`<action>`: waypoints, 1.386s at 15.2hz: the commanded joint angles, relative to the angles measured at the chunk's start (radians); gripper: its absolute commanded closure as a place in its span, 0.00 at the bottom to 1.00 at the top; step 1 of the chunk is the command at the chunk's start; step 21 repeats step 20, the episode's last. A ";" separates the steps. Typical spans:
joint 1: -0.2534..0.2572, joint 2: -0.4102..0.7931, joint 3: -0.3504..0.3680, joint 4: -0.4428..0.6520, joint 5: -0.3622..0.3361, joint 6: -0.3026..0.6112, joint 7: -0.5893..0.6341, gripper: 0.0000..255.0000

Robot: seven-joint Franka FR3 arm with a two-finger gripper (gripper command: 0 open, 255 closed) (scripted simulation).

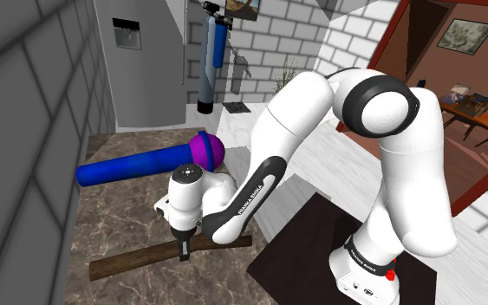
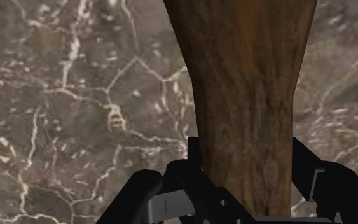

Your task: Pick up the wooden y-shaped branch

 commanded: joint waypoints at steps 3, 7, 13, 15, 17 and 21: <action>0.000 0.001 0.000 0.001 0.000 0.000 0.001 1.00; -0.017 -0.049 0.022 -0.014 0.022 -0.036 -0.015 1.00; -0.042 -0.122 0.055 -0.029 0.058 -0.093 -0.041 1.00; -0.050 -0.145 0.065 -0.032 0.071 -0.112 -0.050 1.00; -0.057 -0.169 0.075 -0.034 0.084 -0.133 -0.059 1.00; -0.061 -0.182 0.080 -0.035 0.092 -0.144 -0.065 1.00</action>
